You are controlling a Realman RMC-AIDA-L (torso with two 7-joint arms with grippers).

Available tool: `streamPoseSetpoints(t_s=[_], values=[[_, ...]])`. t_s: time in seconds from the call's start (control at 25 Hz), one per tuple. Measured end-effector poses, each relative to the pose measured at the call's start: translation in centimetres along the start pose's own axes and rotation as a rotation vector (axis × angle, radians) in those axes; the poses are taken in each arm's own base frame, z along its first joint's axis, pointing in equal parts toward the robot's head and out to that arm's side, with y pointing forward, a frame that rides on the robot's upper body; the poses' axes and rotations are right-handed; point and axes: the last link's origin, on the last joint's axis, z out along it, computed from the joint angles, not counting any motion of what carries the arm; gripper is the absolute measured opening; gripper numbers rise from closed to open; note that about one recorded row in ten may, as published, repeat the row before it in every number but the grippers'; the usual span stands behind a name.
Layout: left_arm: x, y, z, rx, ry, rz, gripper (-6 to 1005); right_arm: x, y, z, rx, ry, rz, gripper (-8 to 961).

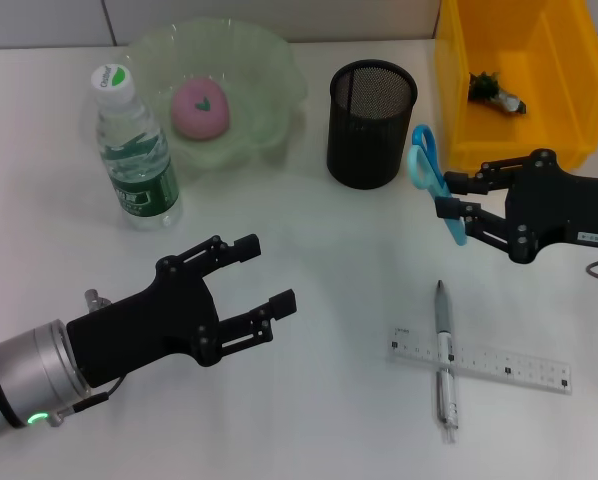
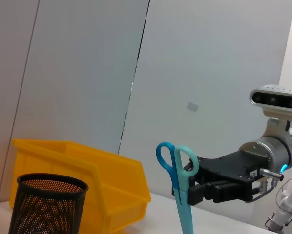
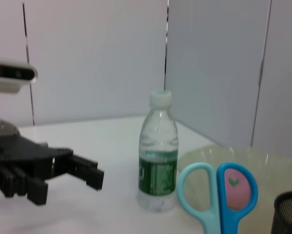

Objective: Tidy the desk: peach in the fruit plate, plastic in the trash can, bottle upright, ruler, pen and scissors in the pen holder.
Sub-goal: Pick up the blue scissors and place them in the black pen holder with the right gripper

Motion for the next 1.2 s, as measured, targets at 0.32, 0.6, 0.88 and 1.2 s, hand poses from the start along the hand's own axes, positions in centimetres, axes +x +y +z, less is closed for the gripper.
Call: streamPoseSetpoints(t_s=[0.32,0.6,0.88,1.2], values=[[0.3,0.1,0.0,-0.001,0.025,-0.005,783,0.8,0.8,0.8,0.056,-0.136,0.004,238],[0.5,0.0,0.0,0.000,0.037,-0.004,783,1.8,1.8,2.3,0.093,-0.197,-0.029,240],[1.0,0.1,-0.1,-0.001,0.072,-0.004,783,2.0,2.2,4.1,0.161,-0.260,-0.053,243],[1.0,0.0,-0.1,0.006,0.081,-0.005,783,1.7,2.2,5.3,0.152,-0.264,-0.048,246]])
